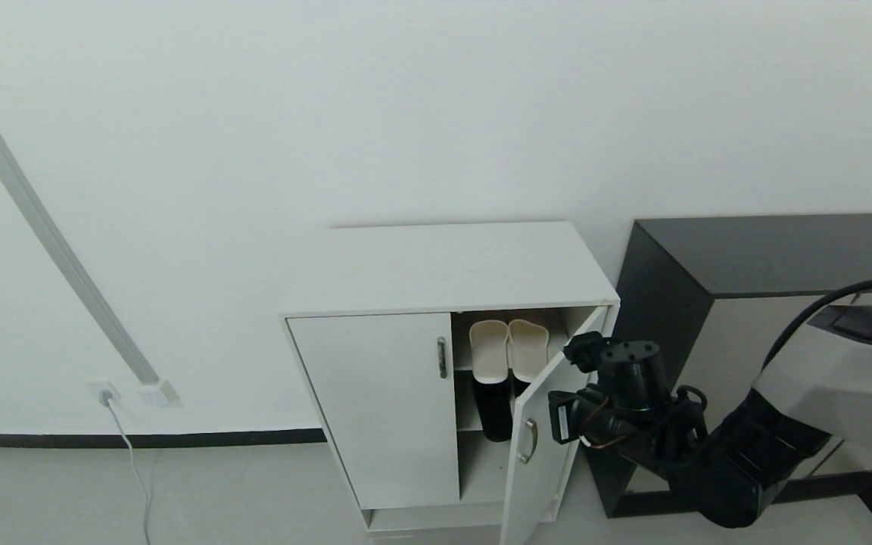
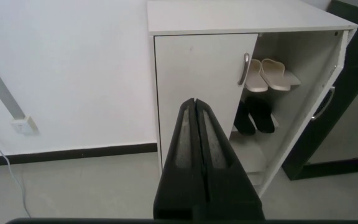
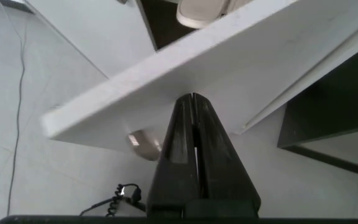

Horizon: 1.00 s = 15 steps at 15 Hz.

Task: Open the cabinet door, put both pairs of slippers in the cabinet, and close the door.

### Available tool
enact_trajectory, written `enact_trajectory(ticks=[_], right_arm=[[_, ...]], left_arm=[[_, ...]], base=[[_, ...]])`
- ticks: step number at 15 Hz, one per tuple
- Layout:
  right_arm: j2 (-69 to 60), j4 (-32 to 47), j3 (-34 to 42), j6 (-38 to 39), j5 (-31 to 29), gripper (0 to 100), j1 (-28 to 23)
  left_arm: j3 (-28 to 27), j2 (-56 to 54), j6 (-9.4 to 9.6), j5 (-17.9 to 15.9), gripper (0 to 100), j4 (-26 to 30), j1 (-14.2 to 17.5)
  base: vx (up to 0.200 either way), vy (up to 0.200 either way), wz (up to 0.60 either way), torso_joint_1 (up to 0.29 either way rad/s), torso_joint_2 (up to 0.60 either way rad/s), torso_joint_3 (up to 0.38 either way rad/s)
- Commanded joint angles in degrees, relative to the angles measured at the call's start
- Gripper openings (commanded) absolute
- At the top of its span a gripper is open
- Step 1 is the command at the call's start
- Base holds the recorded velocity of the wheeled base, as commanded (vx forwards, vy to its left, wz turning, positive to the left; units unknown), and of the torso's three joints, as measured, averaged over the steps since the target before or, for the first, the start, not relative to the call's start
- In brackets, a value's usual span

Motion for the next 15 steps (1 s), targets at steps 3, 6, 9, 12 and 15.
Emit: enact_trajectory(ticks=[3, 6, 9, 12, 15], right_arm=[[4.54, -0.02, -4.33, -0.1, -0.01, 0, -0.66], [6.65, 0.07, -7.49, -0.1, -0.1, 0, -1.28], [8.5, 0.07, -10.22, -0.1, -0.1, 0, -1.98], [10.08, 0.16, -12.68, -0.1, -0.19, 0, -2.07], [11.4, 0.69, -15.93, -0.1, -0.19, 0, -2.33]], left_arm=[[0.01, 0.07, -0.02, -0.04, 0, -0.01, 0.01], [0.01, 0.07, 0.07, -0.04, 0, -0.01, 0.01], [0.01, 0.07, -0.02, 0.05, 0, -0.01, 0.01], [0.01, 0.07, -0.02, -0.04, 0, -0.01, 0.01], [0.01, 0.07, 0.07, -0.04, 0, -0.01, 0.01]], base=[[0.0, 0.0, 0.0, 0.0, 0.0, 0.0], [0.0, 0.0, 0.0, 0.0, 0.0, 0.0], [0.0, 0.0, 0.0, 0.0, 0.0, 0.0], [0.0, 0.0, 0.0, 0.0, 0.0, 0.0], [0.0, 0.0, 0.0, 0.0, 0.0, 0.0]])
